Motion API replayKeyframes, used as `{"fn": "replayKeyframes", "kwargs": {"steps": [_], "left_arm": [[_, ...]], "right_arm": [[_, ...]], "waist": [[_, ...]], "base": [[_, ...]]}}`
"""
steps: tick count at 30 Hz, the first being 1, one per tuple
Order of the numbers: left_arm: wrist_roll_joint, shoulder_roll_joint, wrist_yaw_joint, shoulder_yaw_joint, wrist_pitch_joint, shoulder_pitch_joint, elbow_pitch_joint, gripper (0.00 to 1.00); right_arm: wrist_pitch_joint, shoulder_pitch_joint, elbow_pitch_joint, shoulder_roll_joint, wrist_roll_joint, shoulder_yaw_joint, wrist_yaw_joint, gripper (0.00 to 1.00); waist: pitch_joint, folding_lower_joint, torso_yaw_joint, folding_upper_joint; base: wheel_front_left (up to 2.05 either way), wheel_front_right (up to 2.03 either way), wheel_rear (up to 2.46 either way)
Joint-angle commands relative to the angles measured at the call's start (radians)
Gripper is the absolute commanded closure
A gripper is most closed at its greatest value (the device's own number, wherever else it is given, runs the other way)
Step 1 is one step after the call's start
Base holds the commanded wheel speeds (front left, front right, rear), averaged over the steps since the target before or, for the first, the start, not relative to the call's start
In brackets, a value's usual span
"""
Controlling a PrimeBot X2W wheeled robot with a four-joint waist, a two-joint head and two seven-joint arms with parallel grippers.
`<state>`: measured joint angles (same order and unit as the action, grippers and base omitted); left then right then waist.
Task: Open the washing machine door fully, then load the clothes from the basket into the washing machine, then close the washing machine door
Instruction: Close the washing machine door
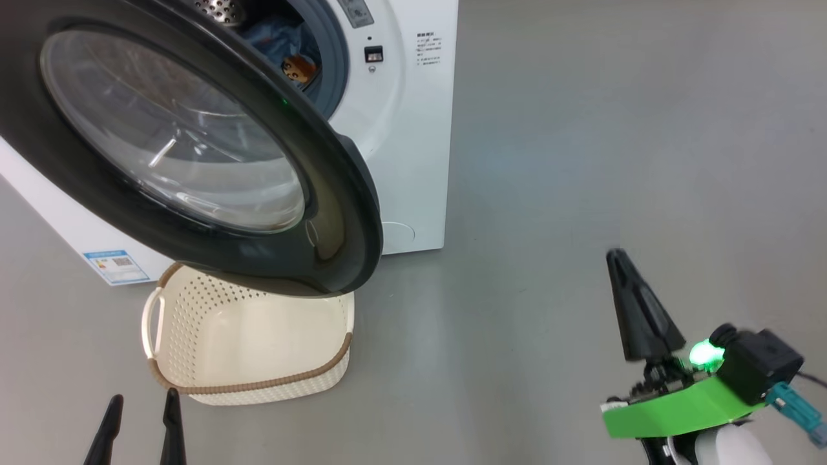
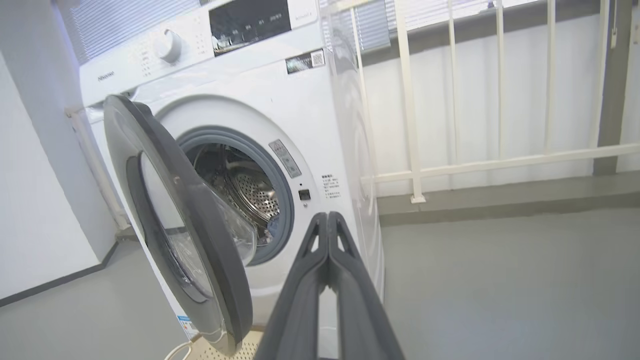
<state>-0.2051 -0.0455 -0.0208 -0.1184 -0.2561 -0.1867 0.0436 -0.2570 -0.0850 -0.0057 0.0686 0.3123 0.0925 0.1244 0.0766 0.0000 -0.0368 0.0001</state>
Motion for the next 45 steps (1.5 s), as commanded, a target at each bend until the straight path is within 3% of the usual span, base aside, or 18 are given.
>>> {"fn": "replayKeyframes", "kwargs": {"steps": [1, 7, 15, 33, 45], "left_arm": [[-0.006, -0.005, -0.001, -0.034, -0.006, 0.021, 0.032, 0.00], [-0.018, -0.005, -0.001, -0.026, -0.006, 0.035, 0.031, 0.00], [-0.036, -0.005, 0.001, -0.009, -0.006, 0.048, 0.045, 0.00], [-0.082, -0.005, -0.016, 0.096, -0.006, 0.138, 0.096, 0.00], [-0.124, -0.005, -0.030, 0.184, -0.006, 0.213, 0.097, 0.00]], "right_arm": [[-0.005, -0.047, -0.074, 0.001, 0.014, 0.044, 0.006, 1.00], [-0.005, -0.085, -0.238, 0.034, 0.025, 0.121, 0.006, 1.00], [-0.005, -0.151, -0.335, 0.109, 0.029, 0.283, 0.006, 1.00], [-0.005, -0.294, -0.077, 0.226, 0.055, 0.529, 0.006, 1.00], [-0.005, -0.394, 0.083, 0.231, 0.075, 0.527, 0.006, 1.00]], "waist": [[0.003, 0.0000, 0.004, -0.0001], [0.013, 0.0000, 0.033, -0.0001], [0.028, 0.0000, 0.117, -0.0001], [0.155, 0.0000, 0.318, -0.0001], [0.287, 0.0000, 0.377, -0.0001]], "base": [[0.00, 0.00, 0.00], [0.00, 0.00, 0.00], [0.00, 0.00, 0.00], [0.00, 0.00, 0.00], [0.00, 0.00, 0.00]]}}
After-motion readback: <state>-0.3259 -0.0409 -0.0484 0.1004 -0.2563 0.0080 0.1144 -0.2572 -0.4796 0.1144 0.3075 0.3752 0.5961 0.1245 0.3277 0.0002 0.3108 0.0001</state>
